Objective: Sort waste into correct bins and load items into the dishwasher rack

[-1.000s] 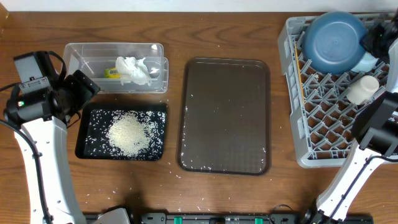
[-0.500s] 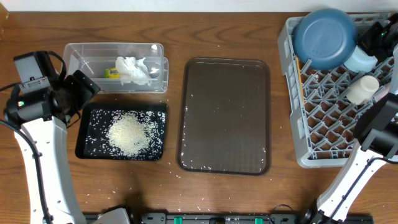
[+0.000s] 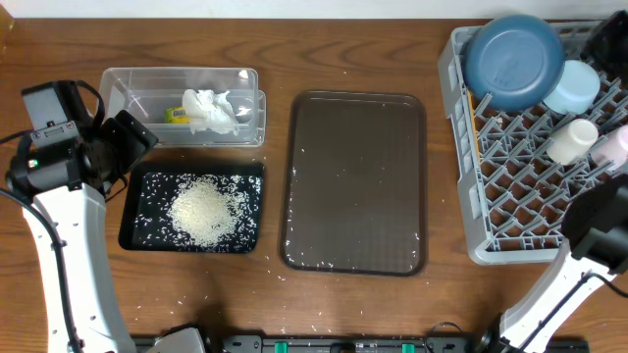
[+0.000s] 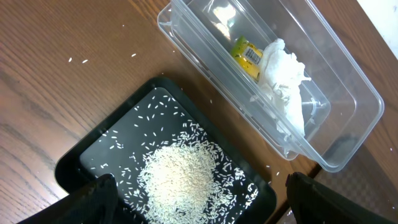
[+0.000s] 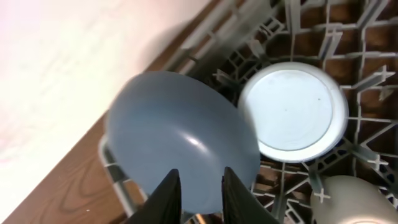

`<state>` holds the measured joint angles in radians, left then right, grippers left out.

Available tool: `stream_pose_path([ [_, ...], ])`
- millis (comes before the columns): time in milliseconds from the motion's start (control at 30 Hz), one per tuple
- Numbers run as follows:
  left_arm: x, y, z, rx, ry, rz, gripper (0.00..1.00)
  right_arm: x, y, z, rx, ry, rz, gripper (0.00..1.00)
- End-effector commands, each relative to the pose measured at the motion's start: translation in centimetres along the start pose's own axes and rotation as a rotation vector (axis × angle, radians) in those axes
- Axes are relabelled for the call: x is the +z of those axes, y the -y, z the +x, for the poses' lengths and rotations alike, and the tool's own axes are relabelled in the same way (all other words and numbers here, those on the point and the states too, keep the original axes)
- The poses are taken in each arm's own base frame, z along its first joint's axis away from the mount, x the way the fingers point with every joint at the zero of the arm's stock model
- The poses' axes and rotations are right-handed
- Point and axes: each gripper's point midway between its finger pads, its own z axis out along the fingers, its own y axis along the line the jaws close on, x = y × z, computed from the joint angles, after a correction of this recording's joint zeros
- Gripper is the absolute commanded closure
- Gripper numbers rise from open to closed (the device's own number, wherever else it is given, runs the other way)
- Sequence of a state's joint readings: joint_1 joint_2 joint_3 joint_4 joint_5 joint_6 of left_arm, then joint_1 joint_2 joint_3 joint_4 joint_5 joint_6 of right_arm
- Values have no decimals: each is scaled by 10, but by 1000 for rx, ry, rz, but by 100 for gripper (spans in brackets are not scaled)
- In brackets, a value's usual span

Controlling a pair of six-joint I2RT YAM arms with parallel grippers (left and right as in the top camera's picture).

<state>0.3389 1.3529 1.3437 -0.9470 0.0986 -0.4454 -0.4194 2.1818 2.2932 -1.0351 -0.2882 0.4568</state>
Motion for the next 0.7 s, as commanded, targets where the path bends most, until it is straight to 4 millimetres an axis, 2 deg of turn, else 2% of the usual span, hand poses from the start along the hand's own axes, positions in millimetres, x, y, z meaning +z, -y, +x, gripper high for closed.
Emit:
stream_pose_path([
  [0, -2, -2, -2, -9, 6, -5, 11, -8, -26, 10, -17, -34, -91, 73],
  [33, -2, -2, -2, -9, 6, -5, 11, -8, -35, 17, -20, -67, -134, 58],
  [67, -2, -2, -2, -9, 6, -5, 11, -9, -45, 27, -23, -109, -179, 34],
  [100, -2, -2, -2, -9, 6, -5, 11, -10, -54, 36, -40, -144, -220, 28],
  [133, -2, -2, -2, -9, 6, -5, 11, -13, -67, 45, -87, -176, -282, 30],
  [233, -2, -2, -2, -9, 6, -5, 11, -21, -104, 72, -261, -242, -453, 45],
  [400, -2, -2, -2, -9, 6, -5, 11, -10, -128, 128, -391, -340, -359, 44],
  [567, -2, -2, -2, -9, 6, -5, 11, -1, -138, 181, -510, -408, -175, 30],
  [600, -2, -2, -2, -9, 6, -5, 11, 0, -140, 194, -546, -418, -135, 8],
  [633, -2, -2, -2, -9, 6, -5, 11, 0, -142, 202, -576, -421, -105, 1],
  [667, -2, -2, -2, -9, 6, -5, 11, 0, -146, 212, -611, -424, -74, 1],
])
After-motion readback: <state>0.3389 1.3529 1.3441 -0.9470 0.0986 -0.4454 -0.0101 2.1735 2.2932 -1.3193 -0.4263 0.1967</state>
